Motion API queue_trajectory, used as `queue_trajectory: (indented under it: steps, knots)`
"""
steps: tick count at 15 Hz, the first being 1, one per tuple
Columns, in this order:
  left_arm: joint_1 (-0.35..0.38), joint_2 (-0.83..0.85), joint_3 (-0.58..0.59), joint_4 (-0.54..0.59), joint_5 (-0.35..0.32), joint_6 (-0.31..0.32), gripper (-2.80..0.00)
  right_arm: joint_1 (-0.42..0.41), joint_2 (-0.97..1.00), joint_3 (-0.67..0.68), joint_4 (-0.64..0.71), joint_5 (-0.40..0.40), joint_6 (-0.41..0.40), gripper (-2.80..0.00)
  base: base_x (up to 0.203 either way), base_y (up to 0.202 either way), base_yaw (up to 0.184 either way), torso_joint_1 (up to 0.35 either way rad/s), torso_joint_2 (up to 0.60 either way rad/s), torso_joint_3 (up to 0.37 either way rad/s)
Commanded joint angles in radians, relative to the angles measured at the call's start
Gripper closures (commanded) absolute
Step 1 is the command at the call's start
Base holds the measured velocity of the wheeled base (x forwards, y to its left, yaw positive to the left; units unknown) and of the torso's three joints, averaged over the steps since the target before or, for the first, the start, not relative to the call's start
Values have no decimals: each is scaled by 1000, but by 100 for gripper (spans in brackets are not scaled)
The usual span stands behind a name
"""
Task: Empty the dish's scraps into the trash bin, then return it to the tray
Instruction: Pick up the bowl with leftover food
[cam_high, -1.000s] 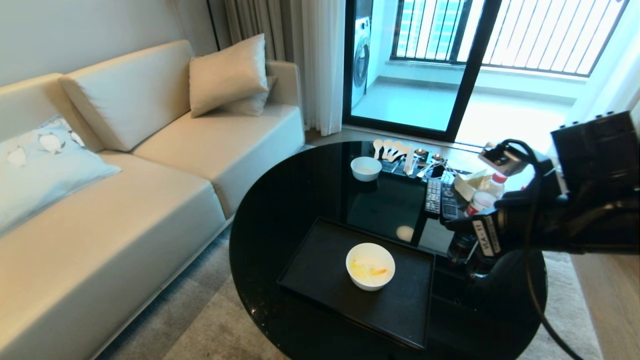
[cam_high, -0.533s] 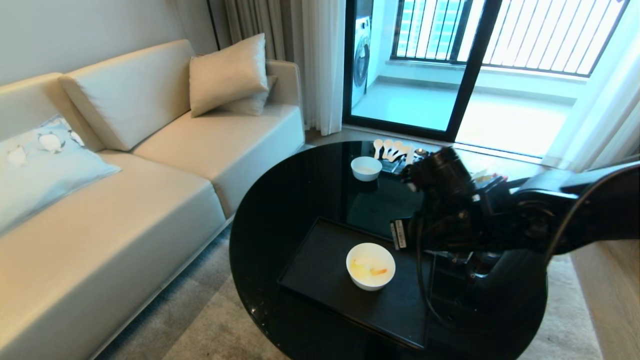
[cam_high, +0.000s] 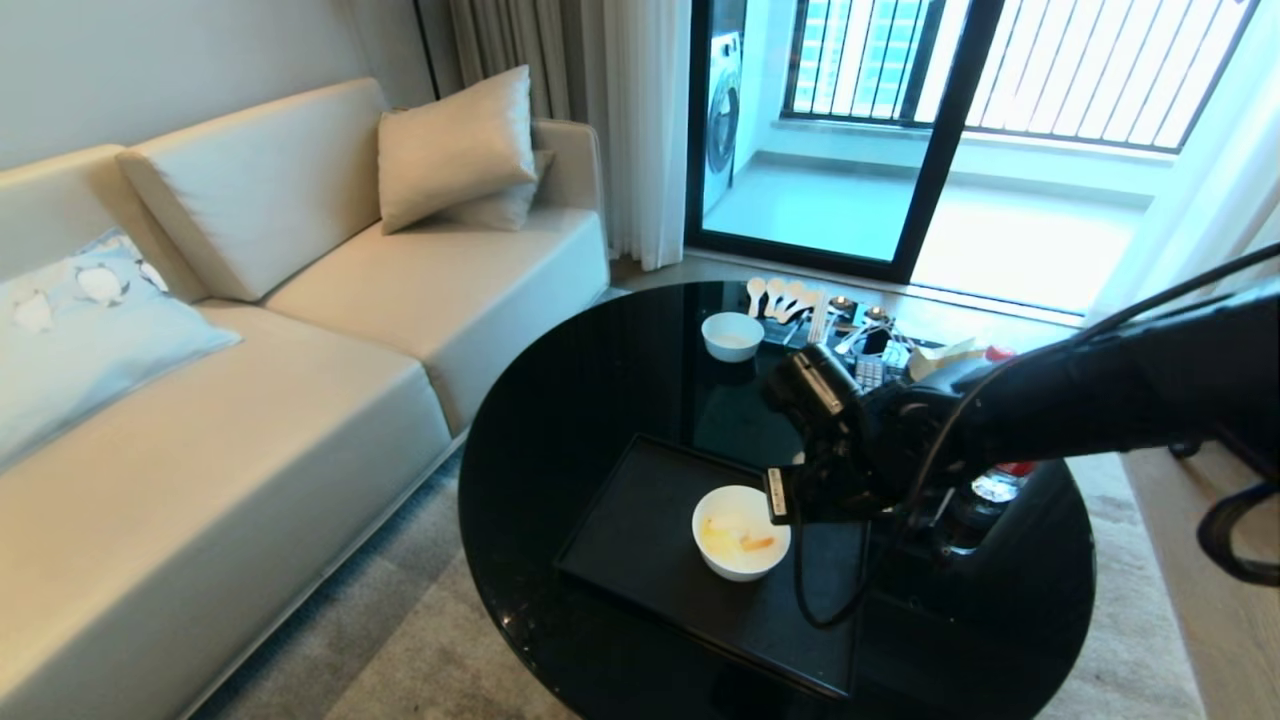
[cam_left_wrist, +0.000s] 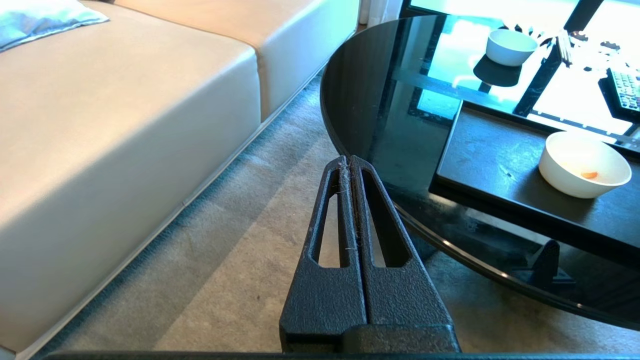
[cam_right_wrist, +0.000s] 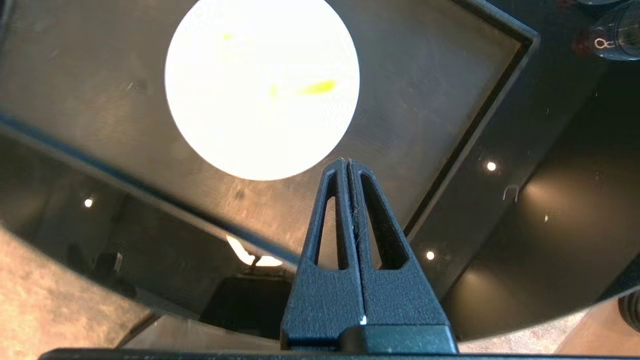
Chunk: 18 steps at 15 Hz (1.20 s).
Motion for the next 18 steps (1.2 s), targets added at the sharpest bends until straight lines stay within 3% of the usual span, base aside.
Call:
queue_trajectory:
  steps: [1, 4, 5, 18]
  knots:
    - [0, 0, 0, -1, 1, -1, 0, -30, 50, -22, 6, -1, 3, 0, 0, 0, 0, 0, 0, 0]
    - [0, 0, 0, -1, 1, -1, 0, -48, 77, -43, 8, 4, 5, 0, 0, 0, 0, 0, 0, 0]
    - [0, 0, 0, -1, 1, -1, 0, -49, 89, -49, 18, 5, 6, -280, 0, 0, 0, 0, 0, 0]
    - [0, 0, 0, -1, 1, 0, 0, -54, 187, -80, 13, 6, 24, -280, 0, 0, 0, 0, 0, 0]
